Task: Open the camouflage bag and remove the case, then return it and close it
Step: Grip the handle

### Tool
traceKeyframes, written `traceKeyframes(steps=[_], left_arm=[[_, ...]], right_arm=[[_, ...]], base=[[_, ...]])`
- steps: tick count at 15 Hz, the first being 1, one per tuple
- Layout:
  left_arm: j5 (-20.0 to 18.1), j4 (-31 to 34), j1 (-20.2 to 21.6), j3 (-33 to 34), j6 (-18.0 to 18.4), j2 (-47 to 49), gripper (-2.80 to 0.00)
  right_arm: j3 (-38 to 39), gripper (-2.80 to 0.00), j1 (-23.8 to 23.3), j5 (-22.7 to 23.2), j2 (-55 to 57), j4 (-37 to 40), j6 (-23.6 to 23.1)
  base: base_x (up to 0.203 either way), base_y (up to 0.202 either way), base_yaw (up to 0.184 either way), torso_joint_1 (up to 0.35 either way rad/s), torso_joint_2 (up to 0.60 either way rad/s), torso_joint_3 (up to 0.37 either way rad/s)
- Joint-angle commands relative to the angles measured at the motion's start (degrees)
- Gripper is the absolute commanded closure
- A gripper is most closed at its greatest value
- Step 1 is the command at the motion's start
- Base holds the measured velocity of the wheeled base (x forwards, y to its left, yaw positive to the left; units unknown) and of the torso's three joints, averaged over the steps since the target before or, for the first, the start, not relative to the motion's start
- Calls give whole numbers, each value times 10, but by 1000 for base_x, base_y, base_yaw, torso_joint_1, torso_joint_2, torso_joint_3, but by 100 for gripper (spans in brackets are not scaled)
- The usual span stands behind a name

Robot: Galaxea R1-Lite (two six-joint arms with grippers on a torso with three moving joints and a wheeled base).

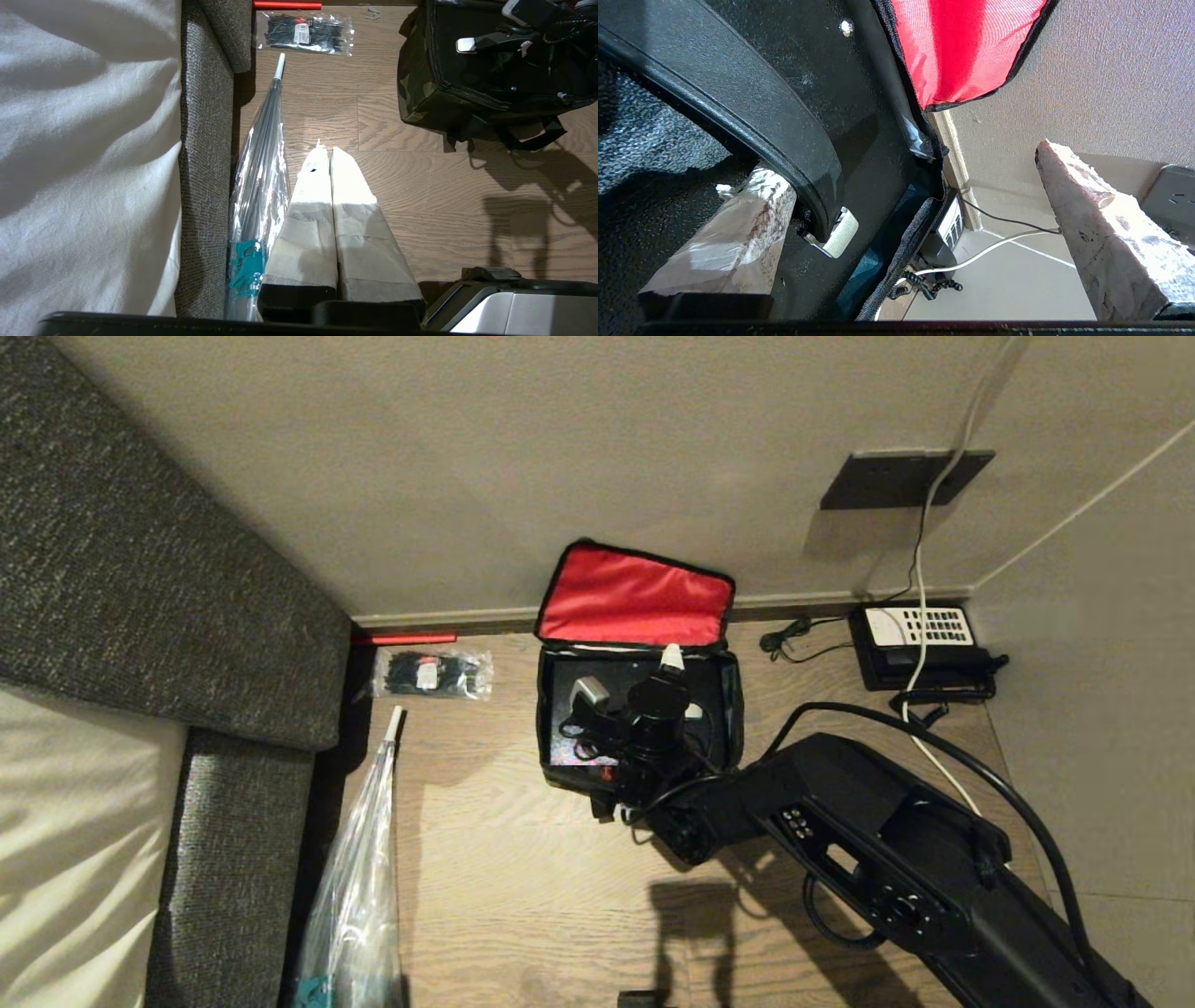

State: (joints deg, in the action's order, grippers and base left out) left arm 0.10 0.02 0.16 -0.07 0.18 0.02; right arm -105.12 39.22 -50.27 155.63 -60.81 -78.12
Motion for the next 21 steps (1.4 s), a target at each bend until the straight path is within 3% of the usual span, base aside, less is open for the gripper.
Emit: traceKeyframes(steps=[1,16,21], left_arm=[[0,0,0,0,-1,-2,0],[-1,0,0,0,-4,-2,0],[-1,0,0,0,-4,-2,0]], right_arm=[[0,-280,1,-3,0,-4,-5],[5,-280,1,-4,0,-18,-13],[19,-280,0,-1,10,-103,-94]], base=[[0,0,0,0,0,0],[0,0,0,1,1,-33],[0,0,0,0,0,0]])
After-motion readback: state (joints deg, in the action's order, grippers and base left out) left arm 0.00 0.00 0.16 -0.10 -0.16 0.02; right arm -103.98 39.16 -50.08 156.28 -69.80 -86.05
